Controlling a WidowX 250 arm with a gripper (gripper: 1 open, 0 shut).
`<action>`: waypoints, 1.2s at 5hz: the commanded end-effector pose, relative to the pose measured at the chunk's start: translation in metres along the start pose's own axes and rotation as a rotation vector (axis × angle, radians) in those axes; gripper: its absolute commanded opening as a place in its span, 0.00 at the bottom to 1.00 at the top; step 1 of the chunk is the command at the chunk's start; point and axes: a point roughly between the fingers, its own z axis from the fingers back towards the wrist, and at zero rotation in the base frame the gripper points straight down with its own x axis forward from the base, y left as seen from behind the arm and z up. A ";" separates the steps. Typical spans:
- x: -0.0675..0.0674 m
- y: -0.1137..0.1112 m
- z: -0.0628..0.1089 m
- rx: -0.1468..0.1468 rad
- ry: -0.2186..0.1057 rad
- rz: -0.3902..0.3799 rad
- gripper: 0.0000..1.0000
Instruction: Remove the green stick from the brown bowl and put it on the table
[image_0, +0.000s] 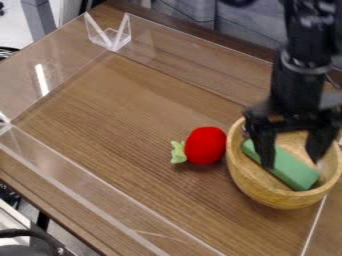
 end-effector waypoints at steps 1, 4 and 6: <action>0.001 -0.004 -0.007 -0.057 -0.023 0.187 1.00; 0.026 -0.006 -0.041 -0.101 -0.032 0.398 1.00; 0.037 -0.017 -0.025 -0.127 -0.023 0.426 0.00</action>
